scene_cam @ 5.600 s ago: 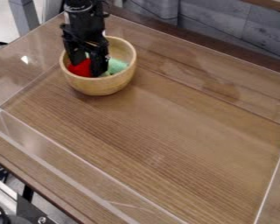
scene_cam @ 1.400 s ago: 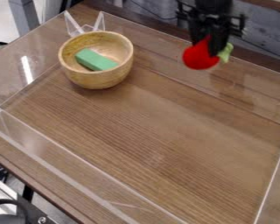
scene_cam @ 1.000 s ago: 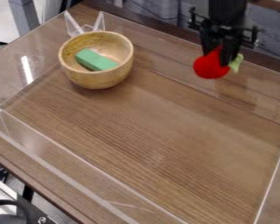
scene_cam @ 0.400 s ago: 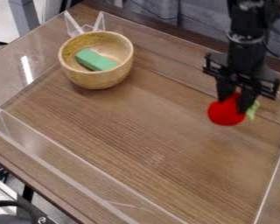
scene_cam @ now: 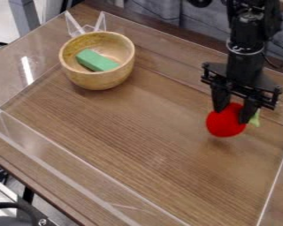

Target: Move the red fruit to the right

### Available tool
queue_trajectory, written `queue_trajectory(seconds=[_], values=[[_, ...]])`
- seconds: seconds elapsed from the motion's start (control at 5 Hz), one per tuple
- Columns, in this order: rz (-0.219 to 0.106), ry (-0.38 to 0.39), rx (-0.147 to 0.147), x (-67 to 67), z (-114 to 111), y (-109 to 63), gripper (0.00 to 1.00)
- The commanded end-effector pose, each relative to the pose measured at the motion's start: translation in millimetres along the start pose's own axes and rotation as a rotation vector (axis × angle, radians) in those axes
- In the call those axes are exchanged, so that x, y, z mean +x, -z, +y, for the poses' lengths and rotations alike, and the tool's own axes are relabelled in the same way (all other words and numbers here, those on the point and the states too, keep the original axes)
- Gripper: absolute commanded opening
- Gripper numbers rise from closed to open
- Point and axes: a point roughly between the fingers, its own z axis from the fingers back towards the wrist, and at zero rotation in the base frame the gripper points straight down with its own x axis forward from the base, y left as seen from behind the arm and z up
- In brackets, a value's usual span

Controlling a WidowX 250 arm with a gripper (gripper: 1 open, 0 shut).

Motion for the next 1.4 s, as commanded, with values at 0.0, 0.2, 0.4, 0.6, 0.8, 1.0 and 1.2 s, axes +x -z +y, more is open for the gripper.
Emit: queue_trajectory(seconds=[0.0,0.2,0.4,0.6,0.8,1.0,1.2], values=[[-0.050,-0.032,0.002,6.9,8.6,-11.0,1.00],[-0.054,-0.018,0.004,5.4,2.2,-8.1,1.00],[-0.058,-0.004,0.005,4.5,-4.9,-4.7,1.00],[-0.054,0.111,-0.008,-1.5,-13.9,-15.4,1.00],[-0.052,0.219,-0.019,-4.0,-18.4,-26.3,1.00],[-0.056,0.167,-0.009,-8.0,-13.6,-32.8,1.00],[-0.057,0.117,0.000,-12.6,-10.1,-37.3,1.00]])
